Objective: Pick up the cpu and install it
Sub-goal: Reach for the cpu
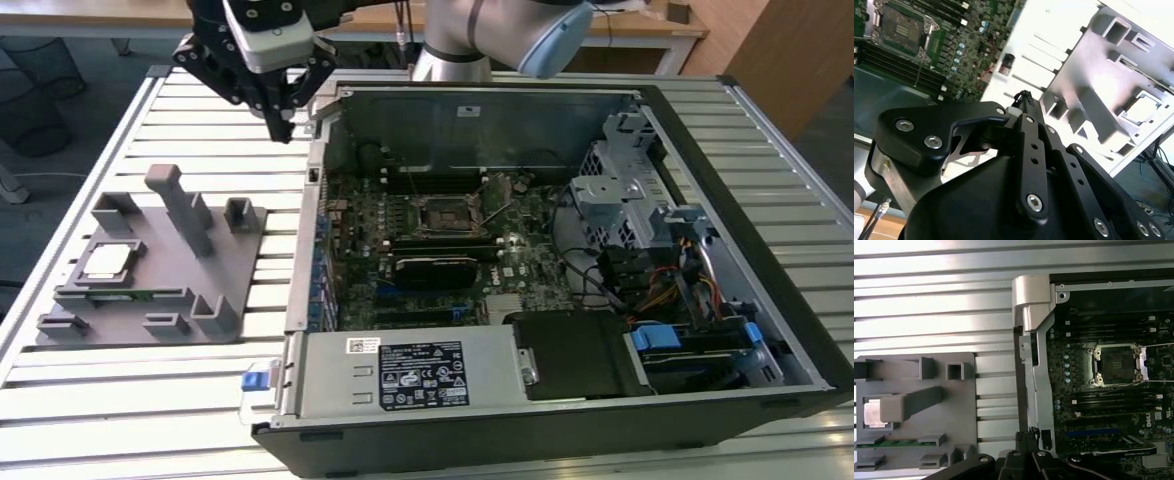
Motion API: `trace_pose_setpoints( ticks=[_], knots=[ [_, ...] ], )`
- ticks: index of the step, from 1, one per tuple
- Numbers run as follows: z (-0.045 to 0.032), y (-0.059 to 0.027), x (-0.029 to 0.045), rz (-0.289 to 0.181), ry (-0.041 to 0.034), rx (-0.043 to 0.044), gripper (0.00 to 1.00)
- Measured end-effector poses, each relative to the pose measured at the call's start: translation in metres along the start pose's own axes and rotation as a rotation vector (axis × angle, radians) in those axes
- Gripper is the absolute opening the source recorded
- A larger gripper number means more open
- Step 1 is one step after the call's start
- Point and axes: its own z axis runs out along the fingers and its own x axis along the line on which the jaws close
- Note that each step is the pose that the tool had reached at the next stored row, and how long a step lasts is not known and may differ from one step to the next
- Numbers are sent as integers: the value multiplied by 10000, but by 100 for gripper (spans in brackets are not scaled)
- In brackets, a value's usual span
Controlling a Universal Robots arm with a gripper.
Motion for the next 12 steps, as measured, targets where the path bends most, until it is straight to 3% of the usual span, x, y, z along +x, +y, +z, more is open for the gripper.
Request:
trace_pose_setpoints(
  ticks=[12],
  knots=[
    [48, -8, 294, 2, 69, 7, 11]
  ],
)
